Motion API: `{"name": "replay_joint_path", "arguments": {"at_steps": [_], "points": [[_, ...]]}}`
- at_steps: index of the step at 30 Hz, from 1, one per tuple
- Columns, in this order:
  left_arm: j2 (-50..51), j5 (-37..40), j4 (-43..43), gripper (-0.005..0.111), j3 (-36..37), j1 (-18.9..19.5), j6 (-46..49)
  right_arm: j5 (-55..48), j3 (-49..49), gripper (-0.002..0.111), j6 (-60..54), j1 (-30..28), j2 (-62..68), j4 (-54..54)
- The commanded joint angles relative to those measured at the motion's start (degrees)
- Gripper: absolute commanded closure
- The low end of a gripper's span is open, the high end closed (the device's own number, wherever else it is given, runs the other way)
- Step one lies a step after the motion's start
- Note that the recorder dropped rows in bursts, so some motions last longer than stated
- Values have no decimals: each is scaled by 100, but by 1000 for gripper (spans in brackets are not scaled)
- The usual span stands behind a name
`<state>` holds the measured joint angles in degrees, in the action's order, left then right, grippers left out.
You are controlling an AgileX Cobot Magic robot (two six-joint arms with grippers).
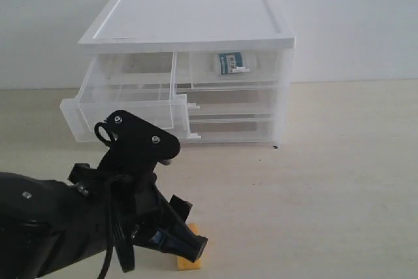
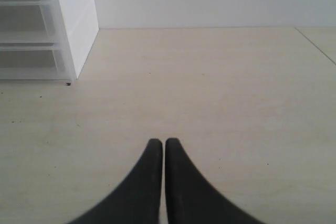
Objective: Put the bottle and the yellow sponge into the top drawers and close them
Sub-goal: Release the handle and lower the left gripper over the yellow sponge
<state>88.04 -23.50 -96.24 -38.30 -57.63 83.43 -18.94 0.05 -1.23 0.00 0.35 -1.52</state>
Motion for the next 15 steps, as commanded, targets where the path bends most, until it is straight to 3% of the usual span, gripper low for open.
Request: {"name": "replay_joint_path", "arguments": {"at_steps": [1, 7, 12, 15], "points": [[179, 170, -370, 49, -256, -70, 343, 37, -5, 108, -12, 0, -35, 33], [583, 784, -370, 49, -487, -152, 155, 37, -5, 108, -12, 0, -35, 33], [946, 768, -370, 49, -699, -152, 77, 37, -5, 108, -12, 0, -35, 33], [1069, 229, -370, 49, -779, -152, -134, 37, -5, 108, -12, 0, -35, 33]]}}
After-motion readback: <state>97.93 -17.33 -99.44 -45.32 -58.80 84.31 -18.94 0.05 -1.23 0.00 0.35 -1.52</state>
